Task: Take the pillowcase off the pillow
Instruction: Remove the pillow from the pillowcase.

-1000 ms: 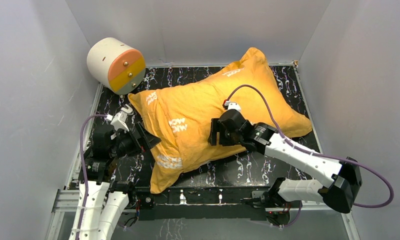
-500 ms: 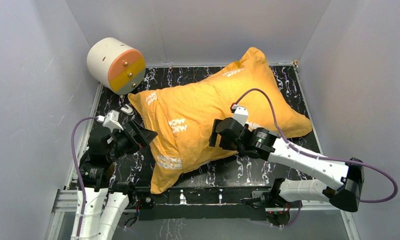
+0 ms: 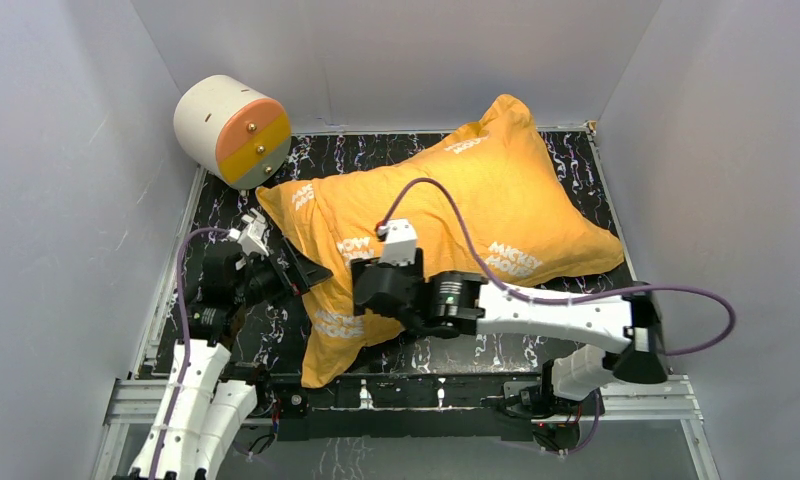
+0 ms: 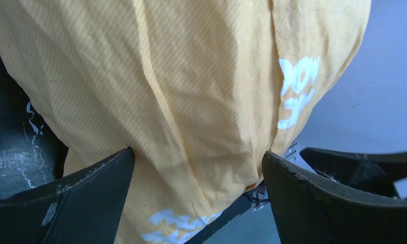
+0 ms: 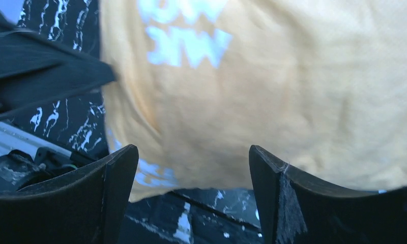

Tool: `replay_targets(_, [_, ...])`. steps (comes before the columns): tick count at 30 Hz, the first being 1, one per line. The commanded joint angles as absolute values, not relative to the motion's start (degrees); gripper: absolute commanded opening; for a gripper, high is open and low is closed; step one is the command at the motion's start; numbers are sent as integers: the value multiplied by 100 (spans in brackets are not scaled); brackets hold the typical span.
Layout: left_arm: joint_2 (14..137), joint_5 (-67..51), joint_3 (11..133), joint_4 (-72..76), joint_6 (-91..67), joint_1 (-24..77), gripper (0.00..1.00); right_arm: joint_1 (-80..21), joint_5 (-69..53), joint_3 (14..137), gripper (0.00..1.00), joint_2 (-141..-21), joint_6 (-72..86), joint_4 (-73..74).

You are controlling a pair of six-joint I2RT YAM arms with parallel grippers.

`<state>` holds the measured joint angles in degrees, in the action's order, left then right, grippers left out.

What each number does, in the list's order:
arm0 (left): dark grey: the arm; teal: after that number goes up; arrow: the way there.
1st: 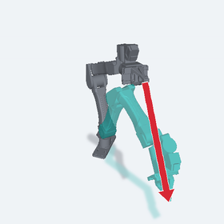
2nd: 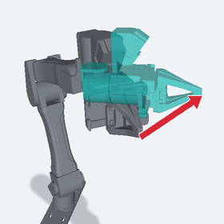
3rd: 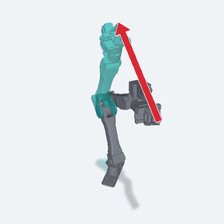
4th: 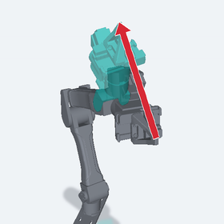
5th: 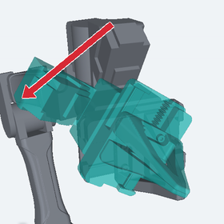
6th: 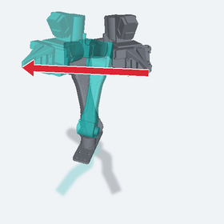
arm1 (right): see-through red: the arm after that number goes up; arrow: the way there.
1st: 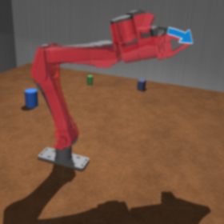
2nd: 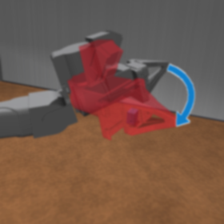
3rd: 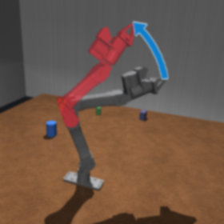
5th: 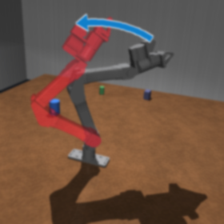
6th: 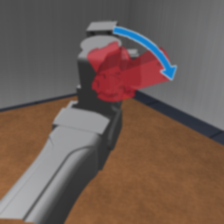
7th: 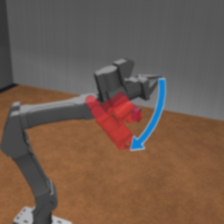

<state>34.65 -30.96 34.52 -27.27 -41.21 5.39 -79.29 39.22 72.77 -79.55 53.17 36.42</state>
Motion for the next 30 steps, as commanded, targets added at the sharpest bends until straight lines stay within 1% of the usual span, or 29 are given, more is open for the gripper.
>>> replay_targets(1, [3847,-3274,3736,-2524,-3878,554,92,-8204,5489,8376,87,-8655,4740,4100])
replay_targets(4, [3946,-3101,3703,-2472,-3890,562,92,-8194,5401,8166,86,-8806,3996,3073])
replay_targets(6, [4064,-3071,3705,-2446,-3805,562,96,-8198,5331,7942,85,-8839,3569,2477])
replay_targets(7, [4154,-3057,3732,-2474,-3724,562,97,-8200,5453,7846,85,-8844,3668,2353])
replay_targets(8, [4241,-3039,3777,-2520,-3668,562,96,-8198,5629,7714,83,-8822,3827,2268])
replay_targets(10, [4309,-3010,3821,-2512,-3727,562,95,-8195,5934,7417,77,-8728,4038,2104])
replay_targets(12, [4244,-2975,3769,-2349,-3825,562,94,-8179,5864,7031,73,-8567,3827,1696])
replay_targets(14, [4196,-2805,3722,-2329,-3765,562,94,-8068,5308,6700,73,-8449,3414,1118])
replay_targets(16, [4286,-2715,3618,-2310,-3695,563,95,-8030,4987,6595,76,-8454,3281,1006])
replay_targets(18, [4500,-2891,3507,-2176,-3726,563,95,-7969,4735,6711,78,-8487,3202,1073])
replay_targets(21, [4733,-3327,3417,-2039,-3749,569,90,-7947,4317,7098,81,-8542,3062,1333])
replay_targets(24, [4557,-3130,3283,-1973,-3576,571,87,-7944,3910,7226,82,-8596,2687,1157])
replay_targets(25, [4479,-3009,3240,-1984,-3572,571,84,-7941,3952,7263,82,-8653,2681,1191])
replay_targets(27, [4367,-3036,3118,-1916,-3680,571,76,-7931,4225,7370,79,-8835,2684,1360])
replay_targets(29, [4158,-3004,2993,-1868,-3956,571,68,-7930,4634,7688,74,-9148,2753,1984])
replay_targets(30, [3990,-2934,2882,-1798,-4100,571,65,-7936,4860,7920,70,-9334,2811,2344])
